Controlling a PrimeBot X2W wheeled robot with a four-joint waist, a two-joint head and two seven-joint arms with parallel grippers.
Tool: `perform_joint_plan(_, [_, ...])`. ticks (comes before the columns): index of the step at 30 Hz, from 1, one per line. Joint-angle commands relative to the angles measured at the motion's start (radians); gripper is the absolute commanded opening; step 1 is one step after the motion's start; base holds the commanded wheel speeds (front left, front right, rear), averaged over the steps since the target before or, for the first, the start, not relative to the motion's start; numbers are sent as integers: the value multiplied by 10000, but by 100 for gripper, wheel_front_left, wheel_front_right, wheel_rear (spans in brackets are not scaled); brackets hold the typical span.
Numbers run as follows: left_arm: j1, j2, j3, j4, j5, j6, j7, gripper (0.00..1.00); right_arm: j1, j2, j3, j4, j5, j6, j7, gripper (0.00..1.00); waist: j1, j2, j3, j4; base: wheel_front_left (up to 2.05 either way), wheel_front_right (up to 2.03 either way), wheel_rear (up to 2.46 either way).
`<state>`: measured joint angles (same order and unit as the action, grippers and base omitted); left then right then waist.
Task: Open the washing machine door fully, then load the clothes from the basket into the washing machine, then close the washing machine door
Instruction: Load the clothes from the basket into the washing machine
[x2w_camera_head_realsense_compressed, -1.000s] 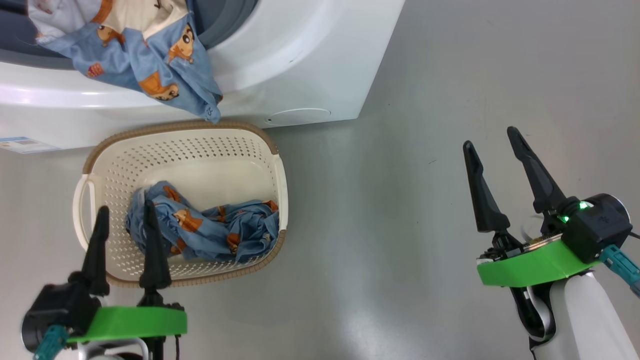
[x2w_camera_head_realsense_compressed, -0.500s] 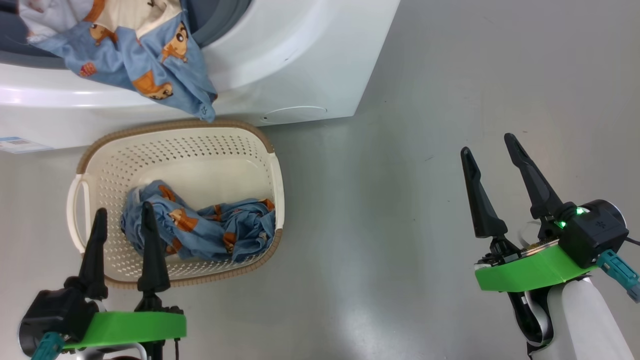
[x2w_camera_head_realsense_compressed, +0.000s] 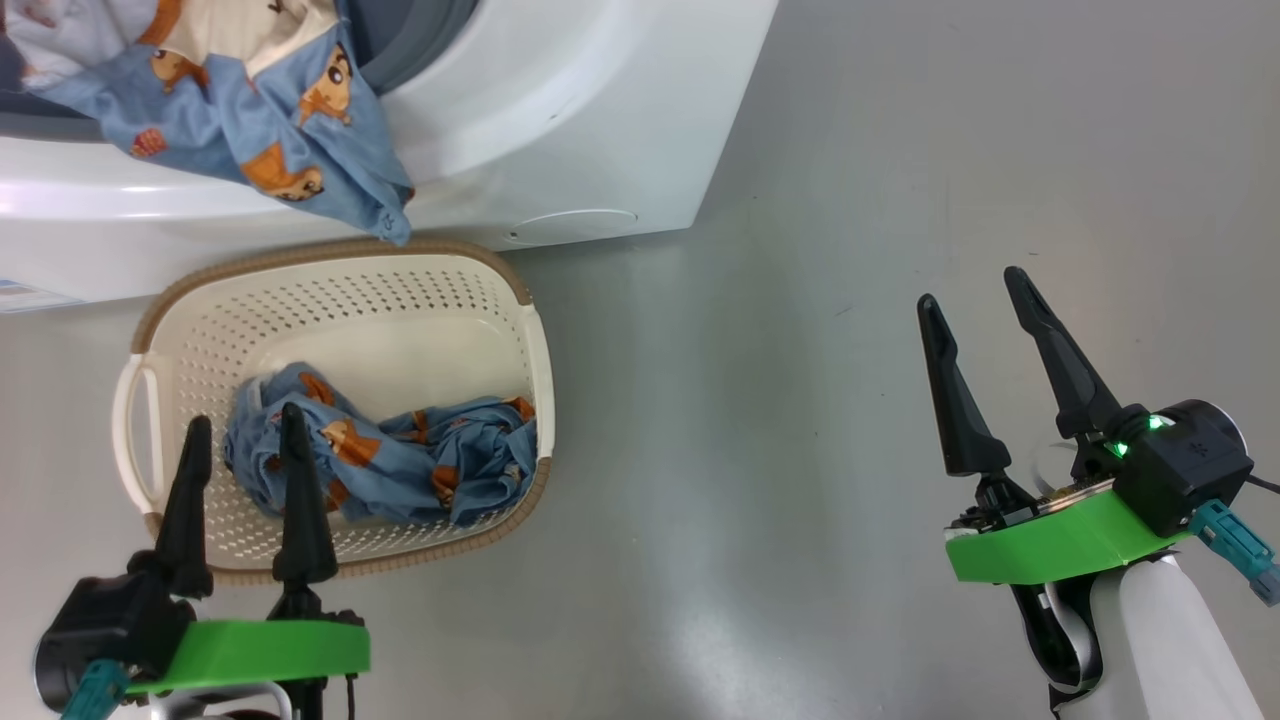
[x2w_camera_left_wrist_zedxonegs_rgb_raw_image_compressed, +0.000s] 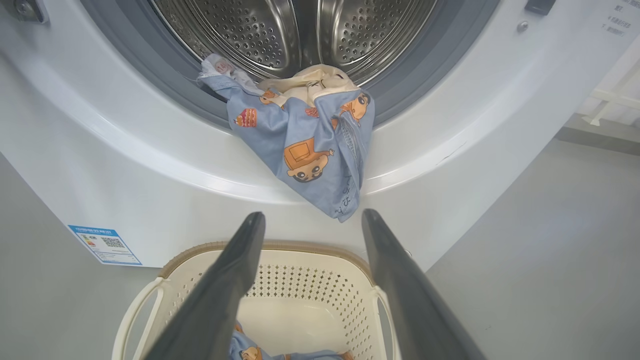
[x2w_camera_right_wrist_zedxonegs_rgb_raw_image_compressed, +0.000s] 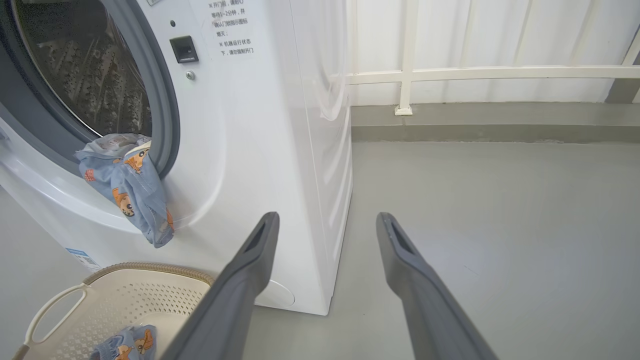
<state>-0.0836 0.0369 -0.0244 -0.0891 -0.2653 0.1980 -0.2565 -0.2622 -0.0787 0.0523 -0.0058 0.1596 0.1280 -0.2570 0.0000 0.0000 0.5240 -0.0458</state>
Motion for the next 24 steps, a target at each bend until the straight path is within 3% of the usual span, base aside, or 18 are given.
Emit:
perform_joint_plan(1, [-132, 134, 310, -102, 60, -3, -53, 100, 98, 66, 255, -242, -10, 27, -48, 100, 0, 0, 32, -46, 0, 0, 0])
perform_joint_plan(7, [-654, 143, 387, 458, 33, -229, -53, 100, 39, 87, 380, -228, 15, 27, -48, 100, 0, 0, 84, -323, 0, 0, 0])
perform_joint_plan(15, [-1957, 137, 736, 1839, -1005, -787, -53, 100, 60, 141, 410, -233, 41, 27, -48, 100, 0, 0, 194, -697, 0, 0, 0])
perform_joint_plan(24, [-4039, 378, 1312, 4019, -1799, -2100, -53, 100, -73, 221, 514, -252, 93, 27, -48, 100, 0, 0, 479, -1097, 0, 0, 0])
